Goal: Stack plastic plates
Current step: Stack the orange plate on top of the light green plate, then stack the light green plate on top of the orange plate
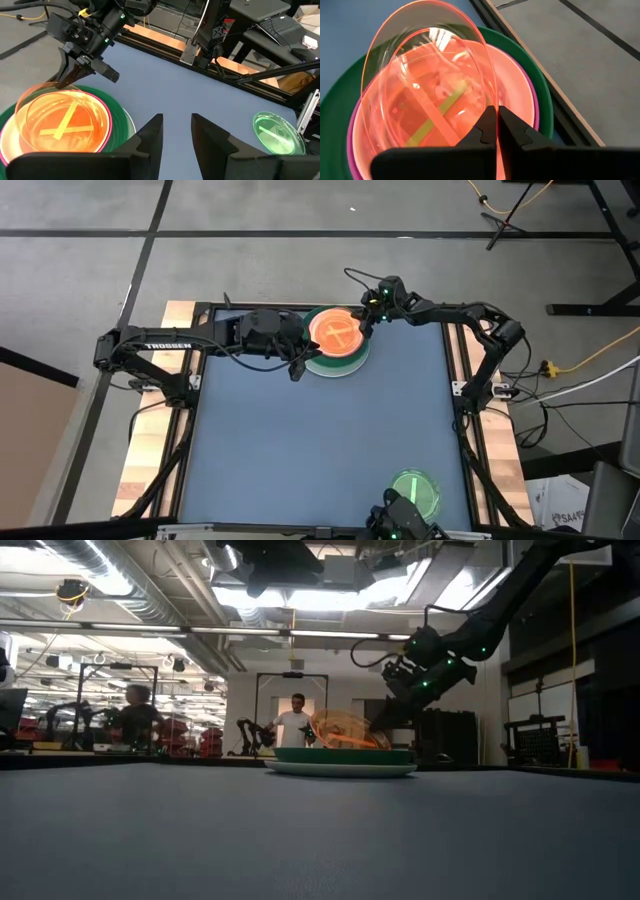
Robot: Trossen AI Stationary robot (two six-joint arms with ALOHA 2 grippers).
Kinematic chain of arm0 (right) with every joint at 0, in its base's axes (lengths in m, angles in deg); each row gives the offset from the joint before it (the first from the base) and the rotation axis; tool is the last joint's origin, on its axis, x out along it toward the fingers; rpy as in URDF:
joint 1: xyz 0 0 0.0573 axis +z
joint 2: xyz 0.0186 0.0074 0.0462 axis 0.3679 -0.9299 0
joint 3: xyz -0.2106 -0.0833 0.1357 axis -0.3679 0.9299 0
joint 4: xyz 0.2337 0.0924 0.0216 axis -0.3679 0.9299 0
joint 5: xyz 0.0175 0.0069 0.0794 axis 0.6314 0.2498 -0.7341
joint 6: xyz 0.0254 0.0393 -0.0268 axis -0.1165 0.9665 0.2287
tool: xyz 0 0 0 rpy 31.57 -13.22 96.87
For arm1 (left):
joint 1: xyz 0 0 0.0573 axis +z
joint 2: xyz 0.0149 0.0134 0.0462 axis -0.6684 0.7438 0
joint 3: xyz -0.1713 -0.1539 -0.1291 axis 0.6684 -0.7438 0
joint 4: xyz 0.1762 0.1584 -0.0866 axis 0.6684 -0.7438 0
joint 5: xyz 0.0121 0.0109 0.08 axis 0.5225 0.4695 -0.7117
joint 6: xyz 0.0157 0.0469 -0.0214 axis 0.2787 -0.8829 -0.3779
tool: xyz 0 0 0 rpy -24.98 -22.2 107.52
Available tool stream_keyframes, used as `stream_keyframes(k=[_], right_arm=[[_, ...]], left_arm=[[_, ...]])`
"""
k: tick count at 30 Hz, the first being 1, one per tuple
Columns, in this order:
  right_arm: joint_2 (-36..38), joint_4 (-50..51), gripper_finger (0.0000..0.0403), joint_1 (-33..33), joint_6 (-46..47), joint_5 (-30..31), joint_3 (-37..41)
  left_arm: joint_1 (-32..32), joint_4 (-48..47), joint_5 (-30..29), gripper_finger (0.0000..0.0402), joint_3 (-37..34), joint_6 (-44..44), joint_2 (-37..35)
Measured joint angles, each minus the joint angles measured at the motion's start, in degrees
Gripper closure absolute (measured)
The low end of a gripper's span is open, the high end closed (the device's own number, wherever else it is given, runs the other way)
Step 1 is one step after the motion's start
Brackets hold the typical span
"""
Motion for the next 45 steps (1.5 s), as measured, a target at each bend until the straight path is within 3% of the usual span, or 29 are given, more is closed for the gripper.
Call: stream_keyframes(k=[6,16,22,34,45], right_arm=[[0.0,1.08,0.0389,0.0,-0.05,0.03,0.0],[0.0,1.22,0.0301,0.0,-0.05,0.01,0.0],[0.0,1.82,0.027,0.0,-0.05,0.01,0.0],[1.74,2.5,0.0265,-0.02,-0.03,-0.58,0.0],[12.22,9.13,0.0265,2.42,-4.61,-1.85,0.0]], left_arm=[[0.0,0.0,0.0,0.0308,0.0,0.0,0.0],[0.01,0.0,0.0,0.0308,0.0,0.0,0.0],[0.0,0.0,0.0,0.0308,0.0,0.0,0.02],[0.01,-0.02,0.0,0.0308,0.0,0.0,0.02],[0.01,-0.07,0.0,0.0308,0.0,0.0,0.02]])
